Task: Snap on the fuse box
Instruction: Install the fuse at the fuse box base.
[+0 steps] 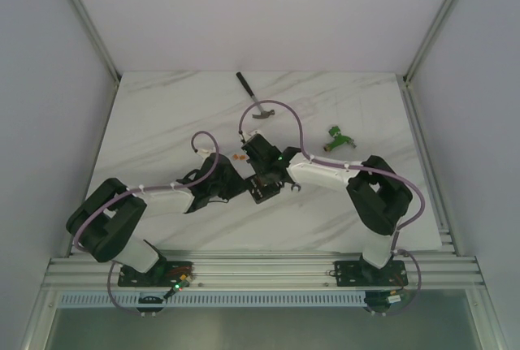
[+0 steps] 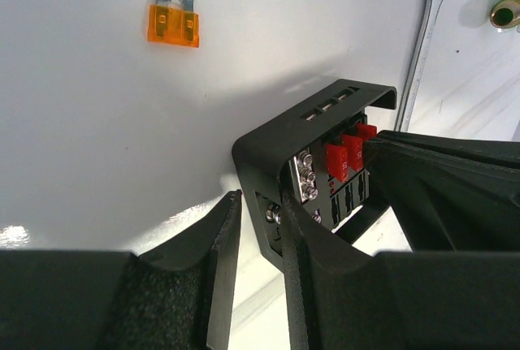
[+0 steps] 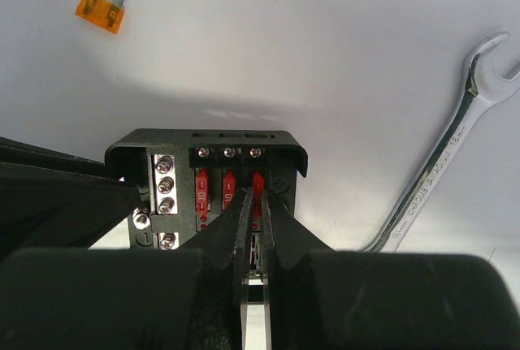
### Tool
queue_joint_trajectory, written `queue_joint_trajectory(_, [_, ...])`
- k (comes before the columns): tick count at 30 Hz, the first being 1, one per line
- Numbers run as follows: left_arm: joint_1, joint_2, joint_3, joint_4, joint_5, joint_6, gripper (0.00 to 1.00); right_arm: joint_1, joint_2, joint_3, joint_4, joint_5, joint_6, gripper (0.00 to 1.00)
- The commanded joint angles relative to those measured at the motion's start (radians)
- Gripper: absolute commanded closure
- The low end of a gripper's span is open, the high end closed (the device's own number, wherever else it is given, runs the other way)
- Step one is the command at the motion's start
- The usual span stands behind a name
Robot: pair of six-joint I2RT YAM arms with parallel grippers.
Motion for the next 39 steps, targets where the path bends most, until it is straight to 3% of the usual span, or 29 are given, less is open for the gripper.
queue_joint_trajectory(1, [0.016,-0.014,-0.046,-0.164,-0.062,0.040,0.66,0.005,0.147,-0.172,-0.330,-0.078,0.064,1.00])
queue_joint_trajectory(16, [-0.006,-0.090,-0.052,-0.163,-0.025,0.078,0.60,0.006,-0.040,-0.012,-0.210,0.008,0.162,1.00])
queue_joint_trajectory(24, [-0.039,-0.155,-0.047,-0.163,-0.021,0.090,0.55,0.007,-0.115,0.024,-0.174,0.049,0.196,0.77])
queue_joint_trajectory(30, [-0.077,-0.168,-0.045,-0.163,-0.035,0.088,0.51,0.006,-0.169,0.034,-0.161,0.055,0.212,0.67])
queue_joint_trajectory(34, [-0.088,-0.176,-0.043,-0.163,-0.037,0.088,0.49,0.006,-0.192,0.017,-0.158,0.050,0.218,0.69])
queue_joint_trajectory(39, [-0.088,-0.173,-0.024,-0.163,-0.039,0.097,0.47,-0.007,-0.176,-0.001,-0.144,0.003,0.206,0.78])
